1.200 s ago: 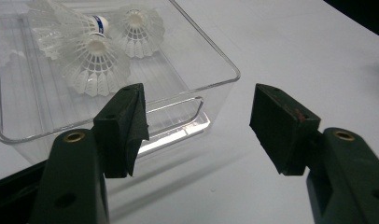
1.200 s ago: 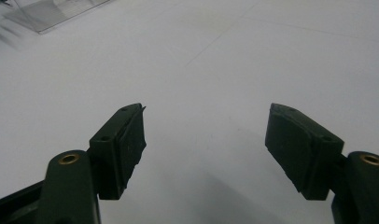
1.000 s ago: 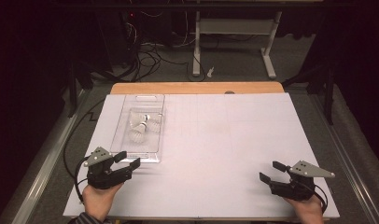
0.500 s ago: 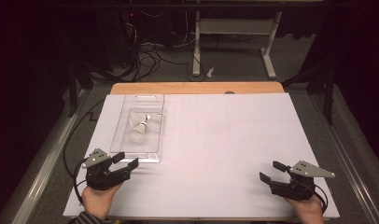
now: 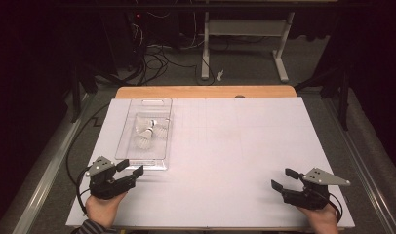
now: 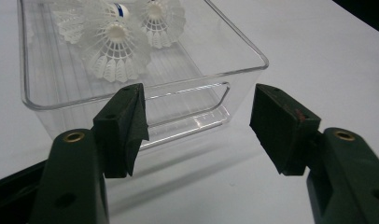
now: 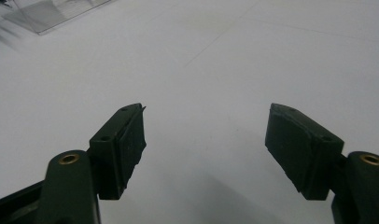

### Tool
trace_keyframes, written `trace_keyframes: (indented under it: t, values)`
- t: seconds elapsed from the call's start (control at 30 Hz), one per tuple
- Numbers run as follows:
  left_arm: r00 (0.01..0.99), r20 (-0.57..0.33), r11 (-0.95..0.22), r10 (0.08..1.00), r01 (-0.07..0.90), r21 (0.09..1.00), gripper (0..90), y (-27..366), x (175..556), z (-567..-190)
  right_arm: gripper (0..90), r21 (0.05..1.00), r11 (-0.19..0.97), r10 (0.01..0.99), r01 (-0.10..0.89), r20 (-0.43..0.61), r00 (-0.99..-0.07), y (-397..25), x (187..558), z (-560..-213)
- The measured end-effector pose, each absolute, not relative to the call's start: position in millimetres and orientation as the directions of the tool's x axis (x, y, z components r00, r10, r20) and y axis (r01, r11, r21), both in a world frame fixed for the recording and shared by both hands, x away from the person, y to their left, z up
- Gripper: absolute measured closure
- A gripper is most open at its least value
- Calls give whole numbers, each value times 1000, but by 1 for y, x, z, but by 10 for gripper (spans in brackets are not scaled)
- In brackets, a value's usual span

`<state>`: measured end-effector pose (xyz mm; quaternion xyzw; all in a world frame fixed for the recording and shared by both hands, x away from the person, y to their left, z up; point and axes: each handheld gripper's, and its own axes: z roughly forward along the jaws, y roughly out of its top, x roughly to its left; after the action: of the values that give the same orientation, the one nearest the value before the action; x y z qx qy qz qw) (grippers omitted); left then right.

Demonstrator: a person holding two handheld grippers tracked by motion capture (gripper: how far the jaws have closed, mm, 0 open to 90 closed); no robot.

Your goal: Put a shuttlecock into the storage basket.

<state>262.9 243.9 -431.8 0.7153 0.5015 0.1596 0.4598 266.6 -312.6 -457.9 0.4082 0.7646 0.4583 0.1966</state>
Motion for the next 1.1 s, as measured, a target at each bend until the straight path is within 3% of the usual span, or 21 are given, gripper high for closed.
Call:
trace_keyframes:
  t: [1.1]
  values:
    - [411, -243, -68, 879, 612, 788, 367, 245, 270, -445, 292, 862, 248, 803, 441, 72, -591, -312, 266, -458]
